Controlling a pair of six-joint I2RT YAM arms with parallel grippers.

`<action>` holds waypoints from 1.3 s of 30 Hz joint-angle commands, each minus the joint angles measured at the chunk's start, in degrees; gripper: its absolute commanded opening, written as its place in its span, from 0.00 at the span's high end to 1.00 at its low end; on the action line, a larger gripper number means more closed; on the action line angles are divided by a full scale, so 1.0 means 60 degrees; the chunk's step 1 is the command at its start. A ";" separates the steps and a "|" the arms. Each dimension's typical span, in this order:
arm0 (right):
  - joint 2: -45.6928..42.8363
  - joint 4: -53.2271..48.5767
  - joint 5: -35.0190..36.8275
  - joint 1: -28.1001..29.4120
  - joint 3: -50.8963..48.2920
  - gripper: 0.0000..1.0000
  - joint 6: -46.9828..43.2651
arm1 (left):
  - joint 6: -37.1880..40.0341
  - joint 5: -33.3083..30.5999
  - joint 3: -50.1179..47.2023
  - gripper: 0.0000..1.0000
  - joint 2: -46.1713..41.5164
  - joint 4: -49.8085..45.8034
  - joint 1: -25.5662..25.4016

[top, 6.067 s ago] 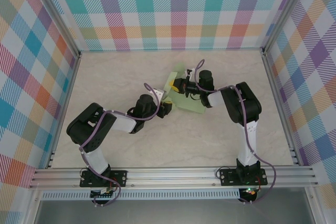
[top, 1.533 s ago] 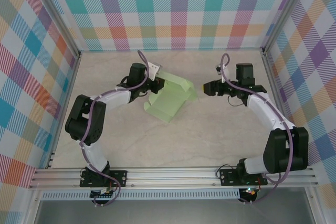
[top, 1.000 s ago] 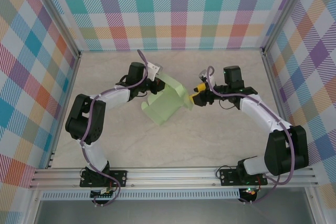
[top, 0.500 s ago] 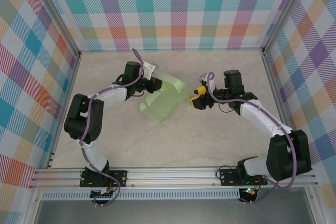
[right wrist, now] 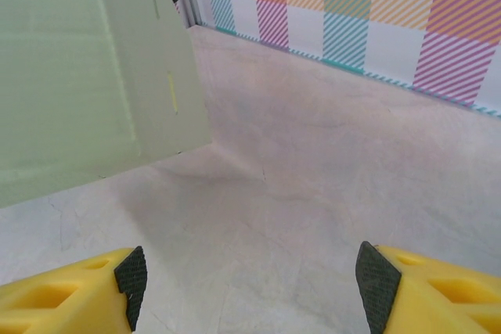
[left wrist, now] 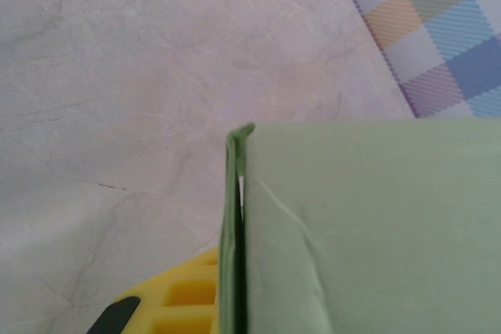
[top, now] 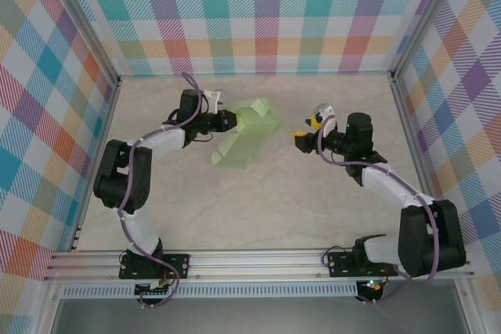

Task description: Fold the paper box

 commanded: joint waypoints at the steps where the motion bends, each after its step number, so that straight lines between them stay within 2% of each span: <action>1: 0.0474 0.1907 0.0646 0.0430 0.0218 0.27 0.0633 | -0.1480 0.0397 -0.0146 1.00 -0.0211 0.0868 0.0025; 5: 0.0795 0.3593 0.0837 0.0467 0.0099 0.27 0.1288 | -0.1515 0.0316 -0.0240 1.00 -0.0239 0.0746 -0.0064; 11: 0.1326 0.3618 0.0100 0.0468 0.0708 0.27 0.1450 | -0.1363 0.0731 -0.0109 1.00 -0.0192 0.0439 -0.0107; 15: 0.1713 0.3527 -0.0951 0.0519 0.1224 0.27 0.1537 | -0.1285 0.0875 -0.0062 1.00 -0.0173 0.0382 -0.0223; 20: 0.1865 0.2821 -0.1287 0.0850 0.1790 0.26 0.1029 | -0.1212 0.0889 0.0079 1.00 -0.0078 0.0069 -0.0294; 25: 0.1920 0.1557 -0.0828 0.1119 0.2171 0.27 0.0194 | -0.0856 0.0748 0.0196 1.00 -0.0172 -0.0424 -0.0327; 29: 0.1784 0.0541 0.0240 0.1594 0.2266 0.28 -0.1354 | -0.0845 0.0722 0.0195 1.00 -0.0214 -0.0439 -0.0342; 35: 0.1802 0.0029 0.1421 0.2030 0.2287 0.30 -0.1761 | -0.0674 0.0450 0.0122 1.00 -0.0283 -0.0506 -0.0408; 39: 0.1529 -0.0062 0.1193 0.2064 0.1962 0.30 -0.1765 | -0.0652 0.0302 0.0189 1.00 -0.0261 -0.0755 -0.0400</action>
